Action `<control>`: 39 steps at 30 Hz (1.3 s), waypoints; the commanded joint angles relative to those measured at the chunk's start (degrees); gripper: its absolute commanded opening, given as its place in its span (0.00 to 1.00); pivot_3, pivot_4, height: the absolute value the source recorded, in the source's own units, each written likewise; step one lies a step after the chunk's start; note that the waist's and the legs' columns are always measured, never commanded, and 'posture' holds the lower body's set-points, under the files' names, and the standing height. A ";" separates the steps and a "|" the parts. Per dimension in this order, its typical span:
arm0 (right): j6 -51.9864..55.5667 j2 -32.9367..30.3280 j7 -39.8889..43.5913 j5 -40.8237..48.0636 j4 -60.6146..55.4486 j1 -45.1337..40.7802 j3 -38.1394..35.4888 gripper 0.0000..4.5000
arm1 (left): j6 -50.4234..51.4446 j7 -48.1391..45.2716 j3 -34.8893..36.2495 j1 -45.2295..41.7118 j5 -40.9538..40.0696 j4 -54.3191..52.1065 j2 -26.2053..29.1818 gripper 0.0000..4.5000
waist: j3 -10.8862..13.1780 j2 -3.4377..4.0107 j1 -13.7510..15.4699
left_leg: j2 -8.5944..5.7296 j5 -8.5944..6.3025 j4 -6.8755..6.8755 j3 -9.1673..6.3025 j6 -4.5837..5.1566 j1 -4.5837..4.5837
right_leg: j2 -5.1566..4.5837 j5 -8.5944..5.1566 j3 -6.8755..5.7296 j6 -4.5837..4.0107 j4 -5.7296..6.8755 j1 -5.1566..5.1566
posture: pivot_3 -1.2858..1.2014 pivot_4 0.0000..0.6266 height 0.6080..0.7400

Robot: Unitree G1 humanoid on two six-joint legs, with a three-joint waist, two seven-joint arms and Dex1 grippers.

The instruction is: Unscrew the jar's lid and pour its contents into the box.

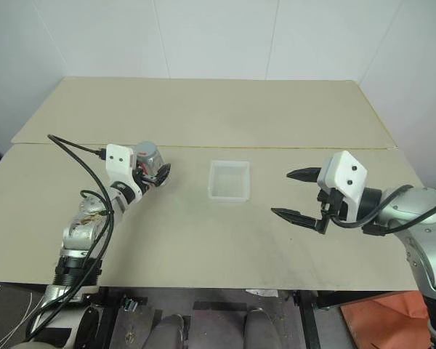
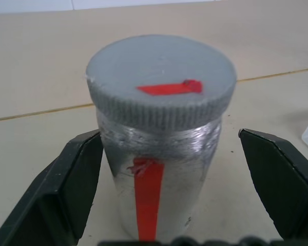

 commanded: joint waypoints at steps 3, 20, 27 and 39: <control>-1.55 0.67 -1.30 0.16 -2.39 0.34 -1.47 1.00 | -6.24 -1.06 -0.45 -3.86 1.73 4.92 -1.50 0.91 | 0.00 0.00 0.09 | 0.00 0.01 0.00 0.00 -0.02 0.00 | 0.00 0.00 0.00 0.00 0.02 0.00 | 0.52 0.24 1.00; -0.47 4.32 -4.66 2.11 -4.70 -1.10 0.13 1.00 | -8.26 -11.19 -0.50 -6.94 0.88 4.75 2.14 0.43 | 0.00 0.00 -0.30 | 0.00 0.15 -0.01 0.00 -0.27 -0.03 | 0.00 0.04 0.00 0.04 0.05 -0.04 | 0.52 0.24 1.00; 2.60 8.07 -3.25 6.17 -0.13 -14.33 5.74 1.00 | -2.40 -41.86 -1.49 -12.40 -11.81 3.81 13.81 0.43 | 0.01 0.02 -1.29 | 0.01 0.20 -0.06 0.00 -0.34 -0.04 | 0.00 0.03 0.00 0.05 0.07 -0.06 | 0.52 0.24 1.00; 21.11 21.09 -12.10 11.59 5.12 -38.27 16.59 1.00 | -7.63 -63.40 -9.72 -23.35 -12.22 11.66 9.49 0.43 | 0.04 0.06 -1.67 | 0.01 0.20 -0.06 -0.08 -0.31 -0.15 | 0.00 0.01 -0.05 0.01 0.16 -0.20 | 0.52 0.24 1.00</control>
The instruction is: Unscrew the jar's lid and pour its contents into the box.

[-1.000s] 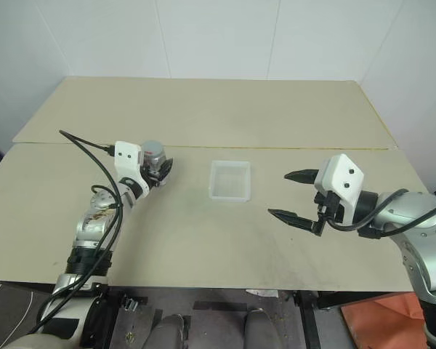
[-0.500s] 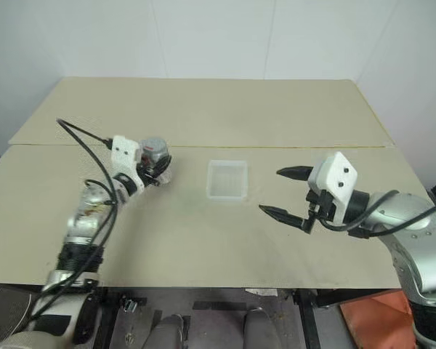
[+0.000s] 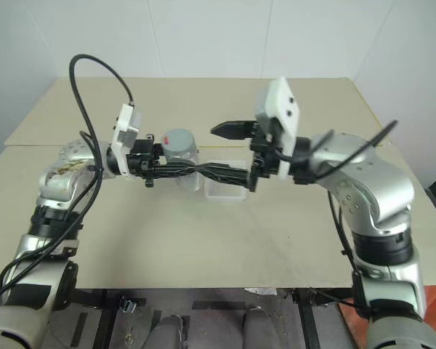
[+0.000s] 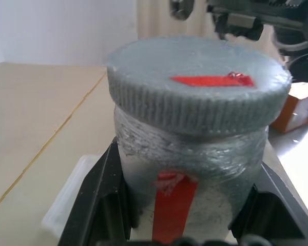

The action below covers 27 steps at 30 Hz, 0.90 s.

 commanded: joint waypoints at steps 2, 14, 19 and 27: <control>2.77 2.23 -4.26 -1.03 -0.81 -2.94 1.44 1.00 | -4.13 -1.41 -0.75 -3.02 1.83 2.64 -1.74 0.43 | 0.00 0.00 -0.05 | 0.00 -0.01 0.00 -0.04 0.02 -0.02 | 0.00 0.00 -0.04 0.00 -0.01 -0.01 | 0.52 0.24 1.00; 4.67 5.84 -8.72 -4.77 1.22 -4.15 2.96 0.85 | -5.84 -2.04 -0.42 -3.79 2.43 4.08 -2.99 0.43 | 0.01 0.01 -1.24 | -0.02 0.13 0.09 -0.08 0.06 -0.71 | 0.00 0.00 -0.03 -0.04 0.78 -0.91 | 0.52 0.24 1.00; 4.08 7.02 -6.37 -2.89 2.38 -4.05 1.81 0.61 | -5.95 -2.15 -0.21 -3.69 2.27 3.58 -2.93 0.43 | 0.01 0.02 -1.72 | -0.02 0.14 0.08 -0.09 0.10 -0.64 | 0.00 -0.01 -0.01 -0.07 0.77 -0.91 | 0.52 0.24 1.00; -14.84 6.57 29.43 -2.66 16.89 -9.42 5.41 0.61 | -0.44 -11.21 -0.93 -3.21 -3.39 -3.49 -0.98 0.43 | 0.07 0.11 -1.71 | -0.02 0.15 0.08 -0.09 0.11 -0.67 | 0.00 -0.01 -0.02 -0.07 0.77 -0.90 | 0.52 0.24 1.00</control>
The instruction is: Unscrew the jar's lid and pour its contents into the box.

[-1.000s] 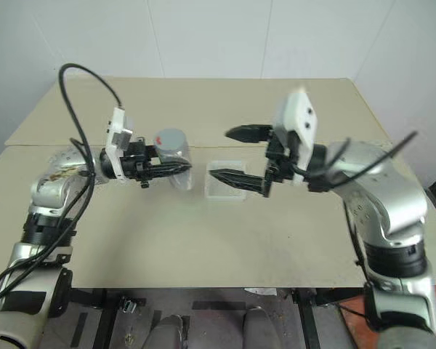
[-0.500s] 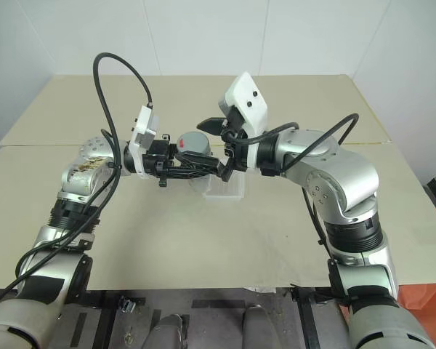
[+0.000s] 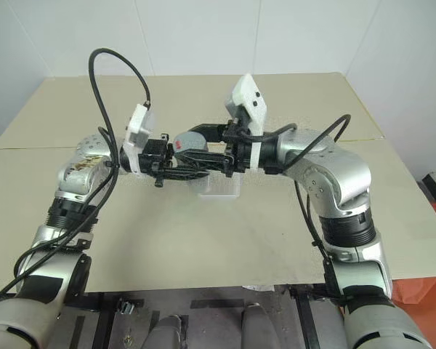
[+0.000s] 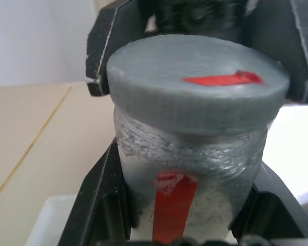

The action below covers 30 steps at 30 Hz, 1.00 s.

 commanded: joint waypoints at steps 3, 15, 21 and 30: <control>-14.09 1.95 24.12 -1.97 11.31 -9.19 4.50 0.61 | 3.85 -3.87 -0.18 -0.97 -3.68 -7.23 1.03 0.43 | 0.02 0.04 -0.50 | 0.01 0.00 -0.03 0.00 0.00 0.05 | 0.00 0.00 -0.01 0.00 0.00 0.02 | 0.52 0.24 1.00; -21.86 4.74 18.98 -12.15 20.92 -11.94 1.25 0.99 | 7.06 1.70 1.42 2.79 -1.75 -9.23 2.40 0.43 | 0.05 0.09 -1.52 | 0.00 0.13 -0.02 -0.10 -0.20 0.02 | 0.00 -0.01 -0.05 -0.01 0.16 -0.02 | 0.52 0.24 1.00; -12.89 -0.72 9.08 -8.93 6.56 -5.06 -3.89 0.99 | 4.95 7.34 2.51 2.59 1.41 -3.71 2.68 0.43 | 0.05 0.10 -1.18 | -0.02 0.12 -0.01 -0.12 -0.19 0.02 | 0.00 -0.01 -0.06 -0.01 0.16 -0.01 | 0.52 0.24 1.00; -0.16 3.13 -9.84 -9.90 -9.60 0.38 -0.79 0.99 | 1.72 10.23 2.14 1.51 3.62 -0.27 1.07 0.43 | 0.06 0.10 -1.50 | -0.03 0.12 -0.03 -0.13 -0.16 0.08 | 0.00 -0.01 -0.03 -0.02 0.15 -0.03 | 0.52 0.24 1.00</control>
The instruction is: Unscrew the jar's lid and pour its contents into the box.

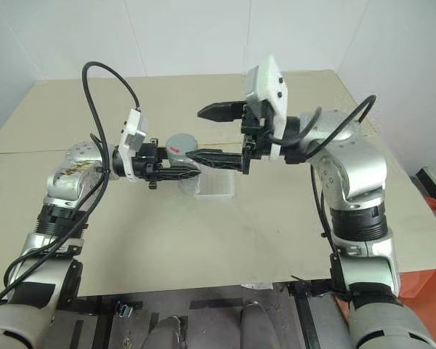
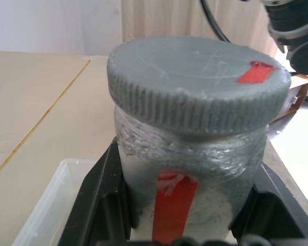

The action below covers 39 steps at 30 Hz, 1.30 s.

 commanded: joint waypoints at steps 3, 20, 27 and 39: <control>1.38 4.01 -8.39 -3.35 -1.39 -0.92 4.09 0.99 | -0.43 0.26 0.34 -1.49 -0.40 -2.09 -0.75 0.43 | 0.00 0.00 0.25 | 0.00 0.01 0.01 -0.01 0.01 -0.01 | 0.00 0.00 0.00 0.00 0.02 0.01 | 0.52 0.24 1.00; -2.93 1.64 -4.82 -2.41 10.68 -2.03 -1.57 0.99 | 1.24 -0.40 2.30 1.46 -1.98 -6.54 2.37 0.43 | 0.01 0.01 0.28 | -0.01 0.01 -0.01 -0.04 0.01 -0.04 | 0.00 0.00 -0.02 0.00 0.03 0.01 | 0.52 0.24 1.00; -5.81 -5.32 1.41 -0.40 13.03 0.45 -3.50 0.99 | 1.70 -0.83 3.14 2.49 -3.04 -7.65 4.27 0.43 | 0.01 0.01 0.49 | -0.01 0.00 -0.01 -0.03 0.02 -0.05 | -0.02 0.00 -0.03 0.00 -0.07 0.03 | 0.52 0.24 1.00; 0.60 -0.52 -1.34 4.99 0.21 -1.56 -0.97 0.99 | 0.37 3.01 1.39 0.32 -0.76 -3.73 -0.19 0.43 | 0.01 0.02 0.18 | -0.02 0.01 0.00 -0.03 0.02 -0.03 | -0.01 0.00 -0.02 0.00 0.00 0.02 | 0.52 0.24 1.00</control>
